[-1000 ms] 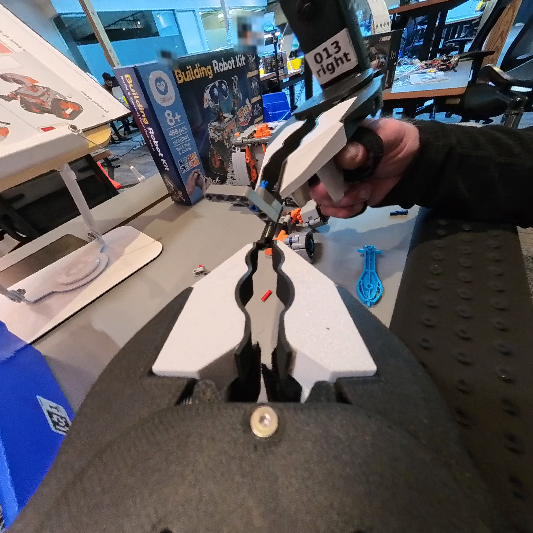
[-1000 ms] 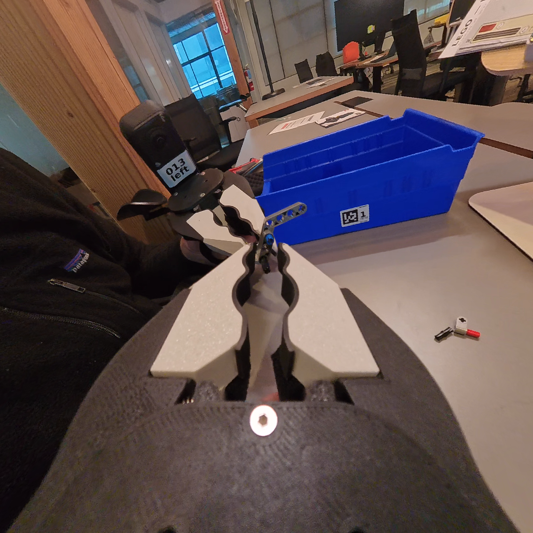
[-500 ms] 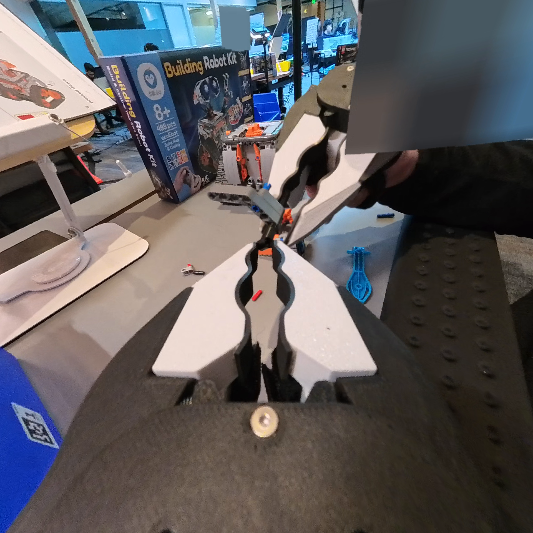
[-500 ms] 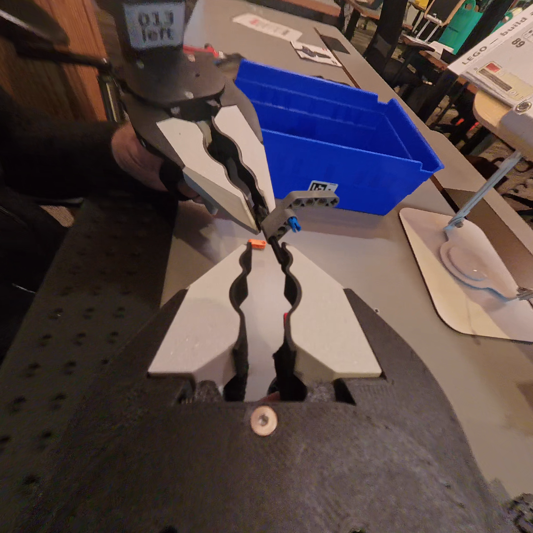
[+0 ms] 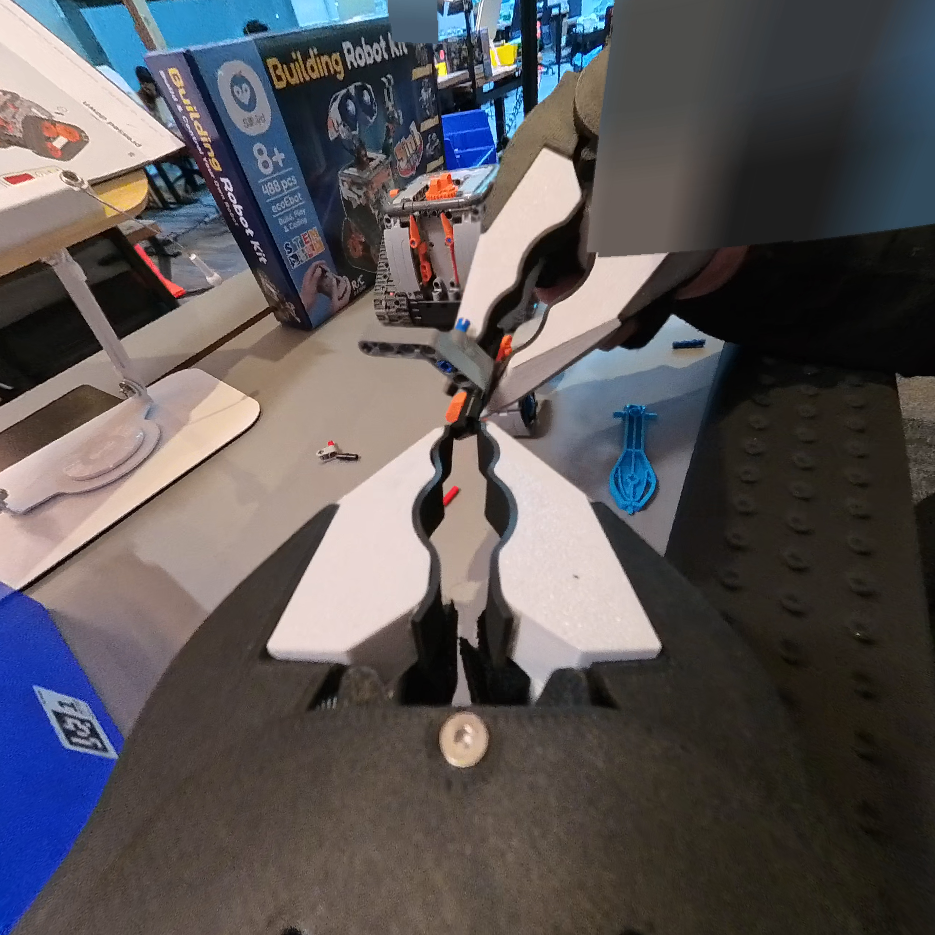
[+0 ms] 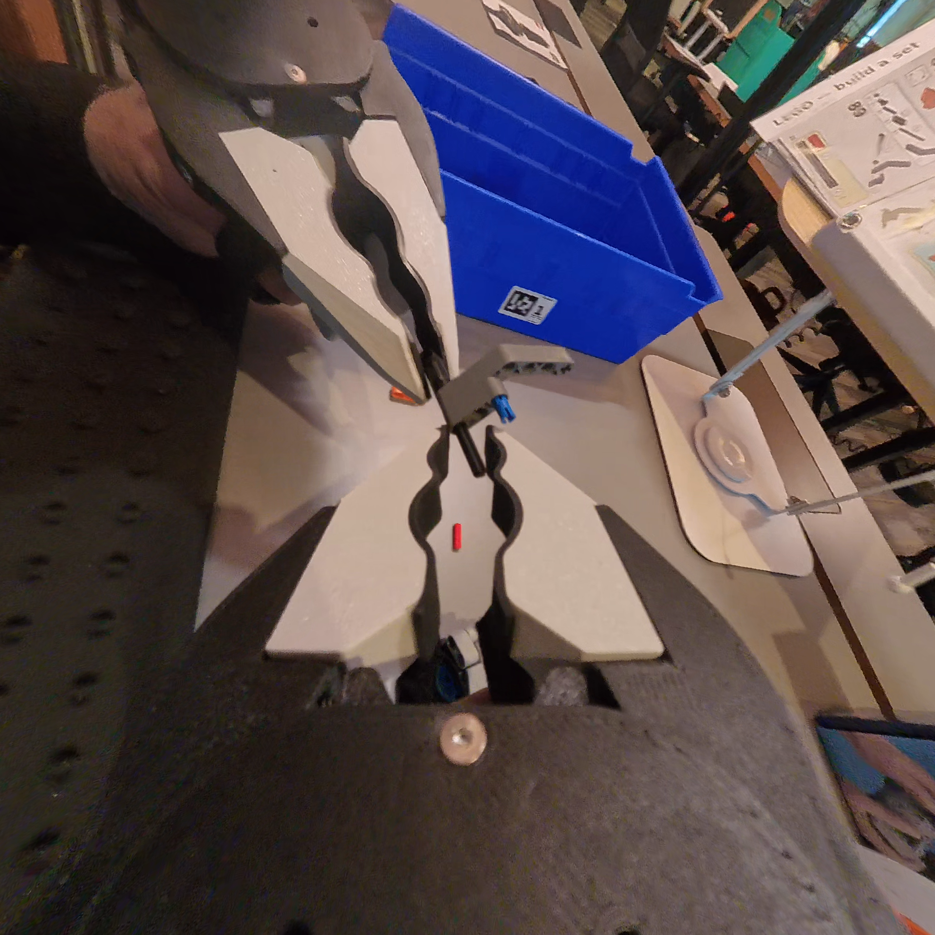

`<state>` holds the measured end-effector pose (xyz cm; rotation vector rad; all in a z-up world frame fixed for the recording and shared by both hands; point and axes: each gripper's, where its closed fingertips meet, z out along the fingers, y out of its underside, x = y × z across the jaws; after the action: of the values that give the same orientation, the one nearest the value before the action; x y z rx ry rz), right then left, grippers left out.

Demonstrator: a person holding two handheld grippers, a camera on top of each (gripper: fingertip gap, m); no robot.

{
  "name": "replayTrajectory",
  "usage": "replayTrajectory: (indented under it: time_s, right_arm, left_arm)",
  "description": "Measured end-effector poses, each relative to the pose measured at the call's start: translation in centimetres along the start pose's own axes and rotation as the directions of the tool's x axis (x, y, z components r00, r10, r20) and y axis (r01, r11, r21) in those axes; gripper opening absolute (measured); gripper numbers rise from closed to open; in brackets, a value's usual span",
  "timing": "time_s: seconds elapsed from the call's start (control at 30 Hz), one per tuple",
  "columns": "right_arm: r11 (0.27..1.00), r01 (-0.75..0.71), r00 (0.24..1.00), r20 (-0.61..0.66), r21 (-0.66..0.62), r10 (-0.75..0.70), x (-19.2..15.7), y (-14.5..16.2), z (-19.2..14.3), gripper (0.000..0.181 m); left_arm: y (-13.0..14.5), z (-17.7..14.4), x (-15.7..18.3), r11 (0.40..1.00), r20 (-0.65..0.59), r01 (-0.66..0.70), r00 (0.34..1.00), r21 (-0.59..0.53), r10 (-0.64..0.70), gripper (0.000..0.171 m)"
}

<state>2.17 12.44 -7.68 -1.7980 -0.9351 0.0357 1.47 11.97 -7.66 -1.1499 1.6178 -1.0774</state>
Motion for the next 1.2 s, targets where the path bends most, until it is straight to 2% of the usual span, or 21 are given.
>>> replayTrajectory:
  time_s: [0.17, 0.33, 0.43, 0.63, 0.83, 1.03, 1.2]
  right_arm:
    - [0.998, -0.004, 0.998, 0.057, -0.058, 0.007, -0.8, 1.1, 0.4, 0.006]
    - [0.987, -0.055, 0.986, 0.149, -0.153, 0.078, -2.3, 3.1, 1.4, 0.004]
    - [0.979, -0.066, 0.979, 0.176, -0.194, 0.101, -3.0, 3.9, 2.0, 0.004]
    - [0.952, -0.113, 0.960, 0.214, -0.284, 0.178, -4.0, 5.8, 2.8, 0.004]
    - [0.918, -0.087, 0.949, 0.247, -0.388, 0.194, -5.3, 7.8, 3.4, 0.004]
    - [0.939, -0.095, 0.944, 0.270, -0.331, 0.191, -5.3, 6.6, 3.0, 0.018]
    - [0.963, -0.127, 0.945, 0.266, -0.238, 0.190, -4.6, 4.7, 2.3, 0.020]
  left_arm:
    - [1.4, 0.3, 0.4, 0.998, -0.023, 0.017, 1.000, -0.067, -0.019, 0.007]
    - [3.9, 0.6, 0.9, 0.984, -0.046, 0.013, 0.999, -0.179, -0.022, 0.008]
    - [5.2, 0.6, 1.3, 0.971, -0.049, -0.020, 0.999, -0.239, 0.008, 0.014]
    - [5.9, 0.0, 1.3, 0.965, -0.045, -0.023, 0.999, -0.263, 0.012, 0.019]
    - [7.1, -1.0, 1.6, 0.939, -0.043, -0.095, 0.995, -0.329, 0.086, 0.021]
    - [7.0, -1.6, 1.7, 0.929, -0.038, -0.138, 0.990, -0.344, 0.133, 0.021]
    - [3.8, -4.1, 1.9, 0.962, -0.041, -0.137, 0.990, -0.235, 0.132, 0.020]
